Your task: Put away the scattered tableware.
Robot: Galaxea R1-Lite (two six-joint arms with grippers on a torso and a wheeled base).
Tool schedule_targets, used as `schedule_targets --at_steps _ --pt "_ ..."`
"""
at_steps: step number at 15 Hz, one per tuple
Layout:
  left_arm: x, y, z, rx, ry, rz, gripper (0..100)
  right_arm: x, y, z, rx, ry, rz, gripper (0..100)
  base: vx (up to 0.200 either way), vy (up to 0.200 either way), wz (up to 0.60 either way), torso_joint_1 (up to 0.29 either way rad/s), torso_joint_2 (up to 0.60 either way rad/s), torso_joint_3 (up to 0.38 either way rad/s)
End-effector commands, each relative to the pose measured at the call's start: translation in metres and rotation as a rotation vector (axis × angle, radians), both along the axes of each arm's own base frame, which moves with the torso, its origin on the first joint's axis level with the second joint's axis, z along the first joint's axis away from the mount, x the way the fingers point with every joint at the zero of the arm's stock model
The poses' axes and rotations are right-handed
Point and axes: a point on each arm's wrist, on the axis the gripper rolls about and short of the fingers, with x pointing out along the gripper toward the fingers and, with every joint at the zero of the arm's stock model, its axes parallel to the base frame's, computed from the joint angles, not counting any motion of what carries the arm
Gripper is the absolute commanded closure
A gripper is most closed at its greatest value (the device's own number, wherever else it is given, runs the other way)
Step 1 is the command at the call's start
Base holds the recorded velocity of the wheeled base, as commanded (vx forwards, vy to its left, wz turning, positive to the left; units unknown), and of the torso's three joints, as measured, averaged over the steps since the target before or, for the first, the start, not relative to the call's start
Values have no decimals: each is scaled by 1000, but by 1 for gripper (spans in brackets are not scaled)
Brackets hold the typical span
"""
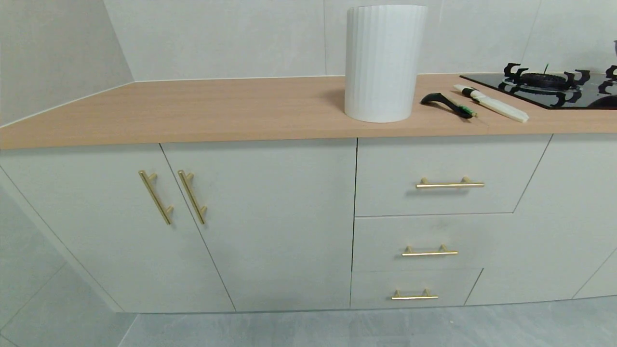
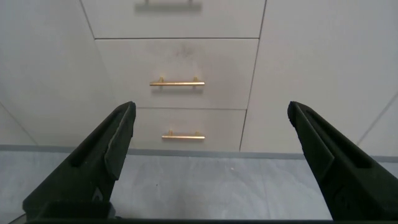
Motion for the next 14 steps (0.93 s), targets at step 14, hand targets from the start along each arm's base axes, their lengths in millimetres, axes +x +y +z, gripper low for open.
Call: schedule_targets --at_steps 14 --pt "0 0 0 1 0 1 0 -2 -2 55 17 -32 -5 0 0 0 0 0 0 0"
